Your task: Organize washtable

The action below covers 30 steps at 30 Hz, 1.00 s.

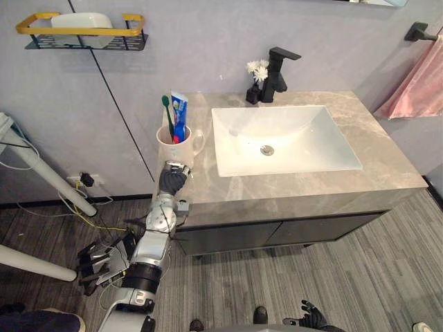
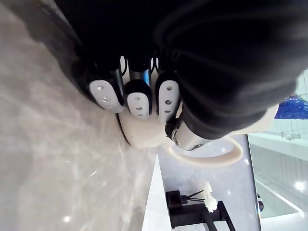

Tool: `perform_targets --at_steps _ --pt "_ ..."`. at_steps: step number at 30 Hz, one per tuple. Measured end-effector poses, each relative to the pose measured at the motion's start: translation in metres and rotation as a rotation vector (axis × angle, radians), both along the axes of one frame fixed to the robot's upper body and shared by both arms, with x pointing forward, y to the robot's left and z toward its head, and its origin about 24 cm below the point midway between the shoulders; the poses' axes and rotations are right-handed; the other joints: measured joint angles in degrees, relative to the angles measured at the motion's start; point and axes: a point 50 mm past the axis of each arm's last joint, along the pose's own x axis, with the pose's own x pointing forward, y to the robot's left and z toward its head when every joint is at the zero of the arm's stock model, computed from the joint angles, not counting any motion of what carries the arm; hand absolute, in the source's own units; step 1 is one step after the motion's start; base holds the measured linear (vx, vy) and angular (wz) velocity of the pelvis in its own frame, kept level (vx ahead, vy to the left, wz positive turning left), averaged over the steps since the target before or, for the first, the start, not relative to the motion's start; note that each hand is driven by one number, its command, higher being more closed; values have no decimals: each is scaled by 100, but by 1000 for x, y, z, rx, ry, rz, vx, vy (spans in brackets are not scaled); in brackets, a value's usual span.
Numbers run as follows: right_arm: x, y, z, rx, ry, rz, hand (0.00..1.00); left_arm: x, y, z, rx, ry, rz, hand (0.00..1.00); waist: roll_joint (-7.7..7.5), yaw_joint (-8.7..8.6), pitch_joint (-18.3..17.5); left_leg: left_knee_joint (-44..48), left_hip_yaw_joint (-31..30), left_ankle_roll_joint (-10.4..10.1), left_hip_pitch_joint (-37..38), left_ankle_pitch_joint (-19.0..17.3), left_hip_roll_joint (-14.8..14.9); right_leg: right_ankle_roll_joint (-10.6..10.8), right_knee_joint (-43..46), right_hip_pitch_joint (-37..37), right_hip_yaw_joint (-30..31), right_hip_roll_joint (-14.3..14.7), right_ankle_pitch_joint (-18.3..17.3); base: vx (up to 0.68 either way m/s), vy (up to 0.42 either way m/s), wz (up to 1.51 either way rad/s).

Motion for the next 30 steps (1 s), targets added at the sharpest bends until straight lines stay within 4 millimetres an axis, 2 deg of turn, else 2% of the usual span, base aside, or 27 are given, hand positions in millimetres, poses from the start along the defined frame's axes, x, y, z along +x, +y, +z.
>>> perform_targets --at_steps 8,13,17,19,26,30 --pt "10 1 4 -9 -42 47 0 25 12 27 58 -54 67 100 -12 -6 288 87 16 0 -141 0 4 -21 18 -108 24 7 45 -32 -14 -1" --pt "19 2 9 -12 -86 55 0 43 14 55 83 -119 91 100 -33 -3 537 187 13 0 -352 1 -1 -37 22 -272 31 8 97 -38 -13 0" --pt "38 2 14 -26 -139 65 0 66 20 101 119 -217 127 100 -86 -26 940 401 16 2 -683 5 2 -83 24 -508 58 8 216 -74 -18 -1" --pt "43 2 16 -27 -155 69 0 70 22 114 123 -243 146 100 -89 -58 1024 442 18 2 -785 5 5 -100 24 -600 68 9 244 -64 -17 -2" --pt "51 1 21 -33 -198 55 0 79 12 146 57 -316 138 100 -88 -138 1219 484 52 2 -992 12 -2 -111 25 -814 137 0 300 -21 -7 -2" --pt "58 3 24 -28 -228 50 0 88 -3 175 54 -363 101 100 -128 -166 1427 490 122 10 -1044 24 -17 -111 27 -894 247 -10 337 -7 5 -9"
